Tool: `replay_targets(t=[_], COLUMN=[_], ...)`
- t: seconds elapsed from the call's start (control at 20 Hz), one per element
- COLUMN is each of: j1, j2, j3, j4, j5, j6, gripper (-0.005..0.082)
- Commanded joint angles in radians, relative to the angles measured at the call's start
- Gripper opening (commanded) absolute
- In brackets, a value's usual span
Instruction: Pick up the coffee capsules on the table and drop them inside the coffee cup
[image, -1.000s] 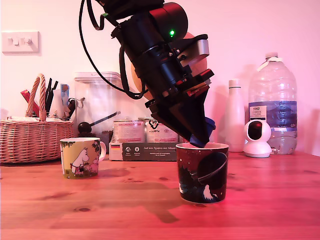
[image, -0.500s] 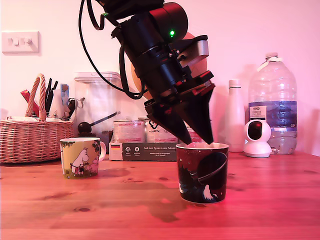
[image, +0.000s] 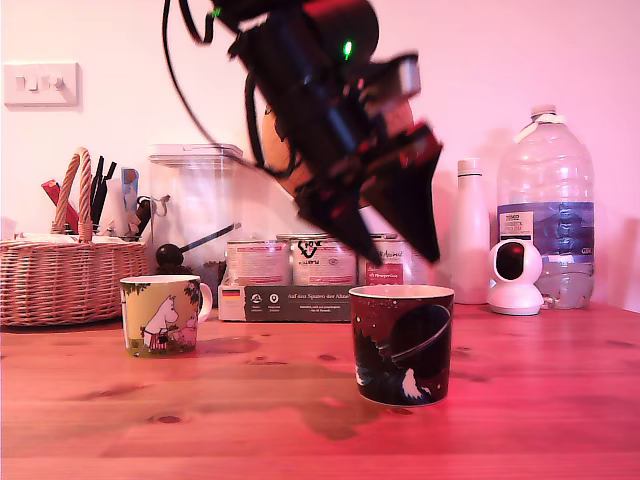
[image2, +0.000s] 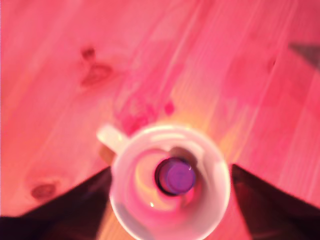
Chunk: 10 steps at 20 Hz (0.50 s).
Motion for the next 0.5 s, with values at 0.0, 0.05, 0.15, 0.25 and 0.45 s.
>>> replay_targets(t=[0.0,0.05,0.15,0.25,0.45], j1=[-0.003,-0.003,-0.003,-0.003,-0.003], j2=[0.014,0.014,0.011,0.003,-0.04], j3=[0.016,0.024,0.028,0.028,0.027], j4=[-0.021,-0.031,-0.037,-0.04,-0.014], j5=[0.011,0.024,0.043,0.045,0.06], j6=[0.008,0.008,0.016,0.016,0.015], gripper=[0.031,0.0172,-0.0028,-0.0019,-0.0019])
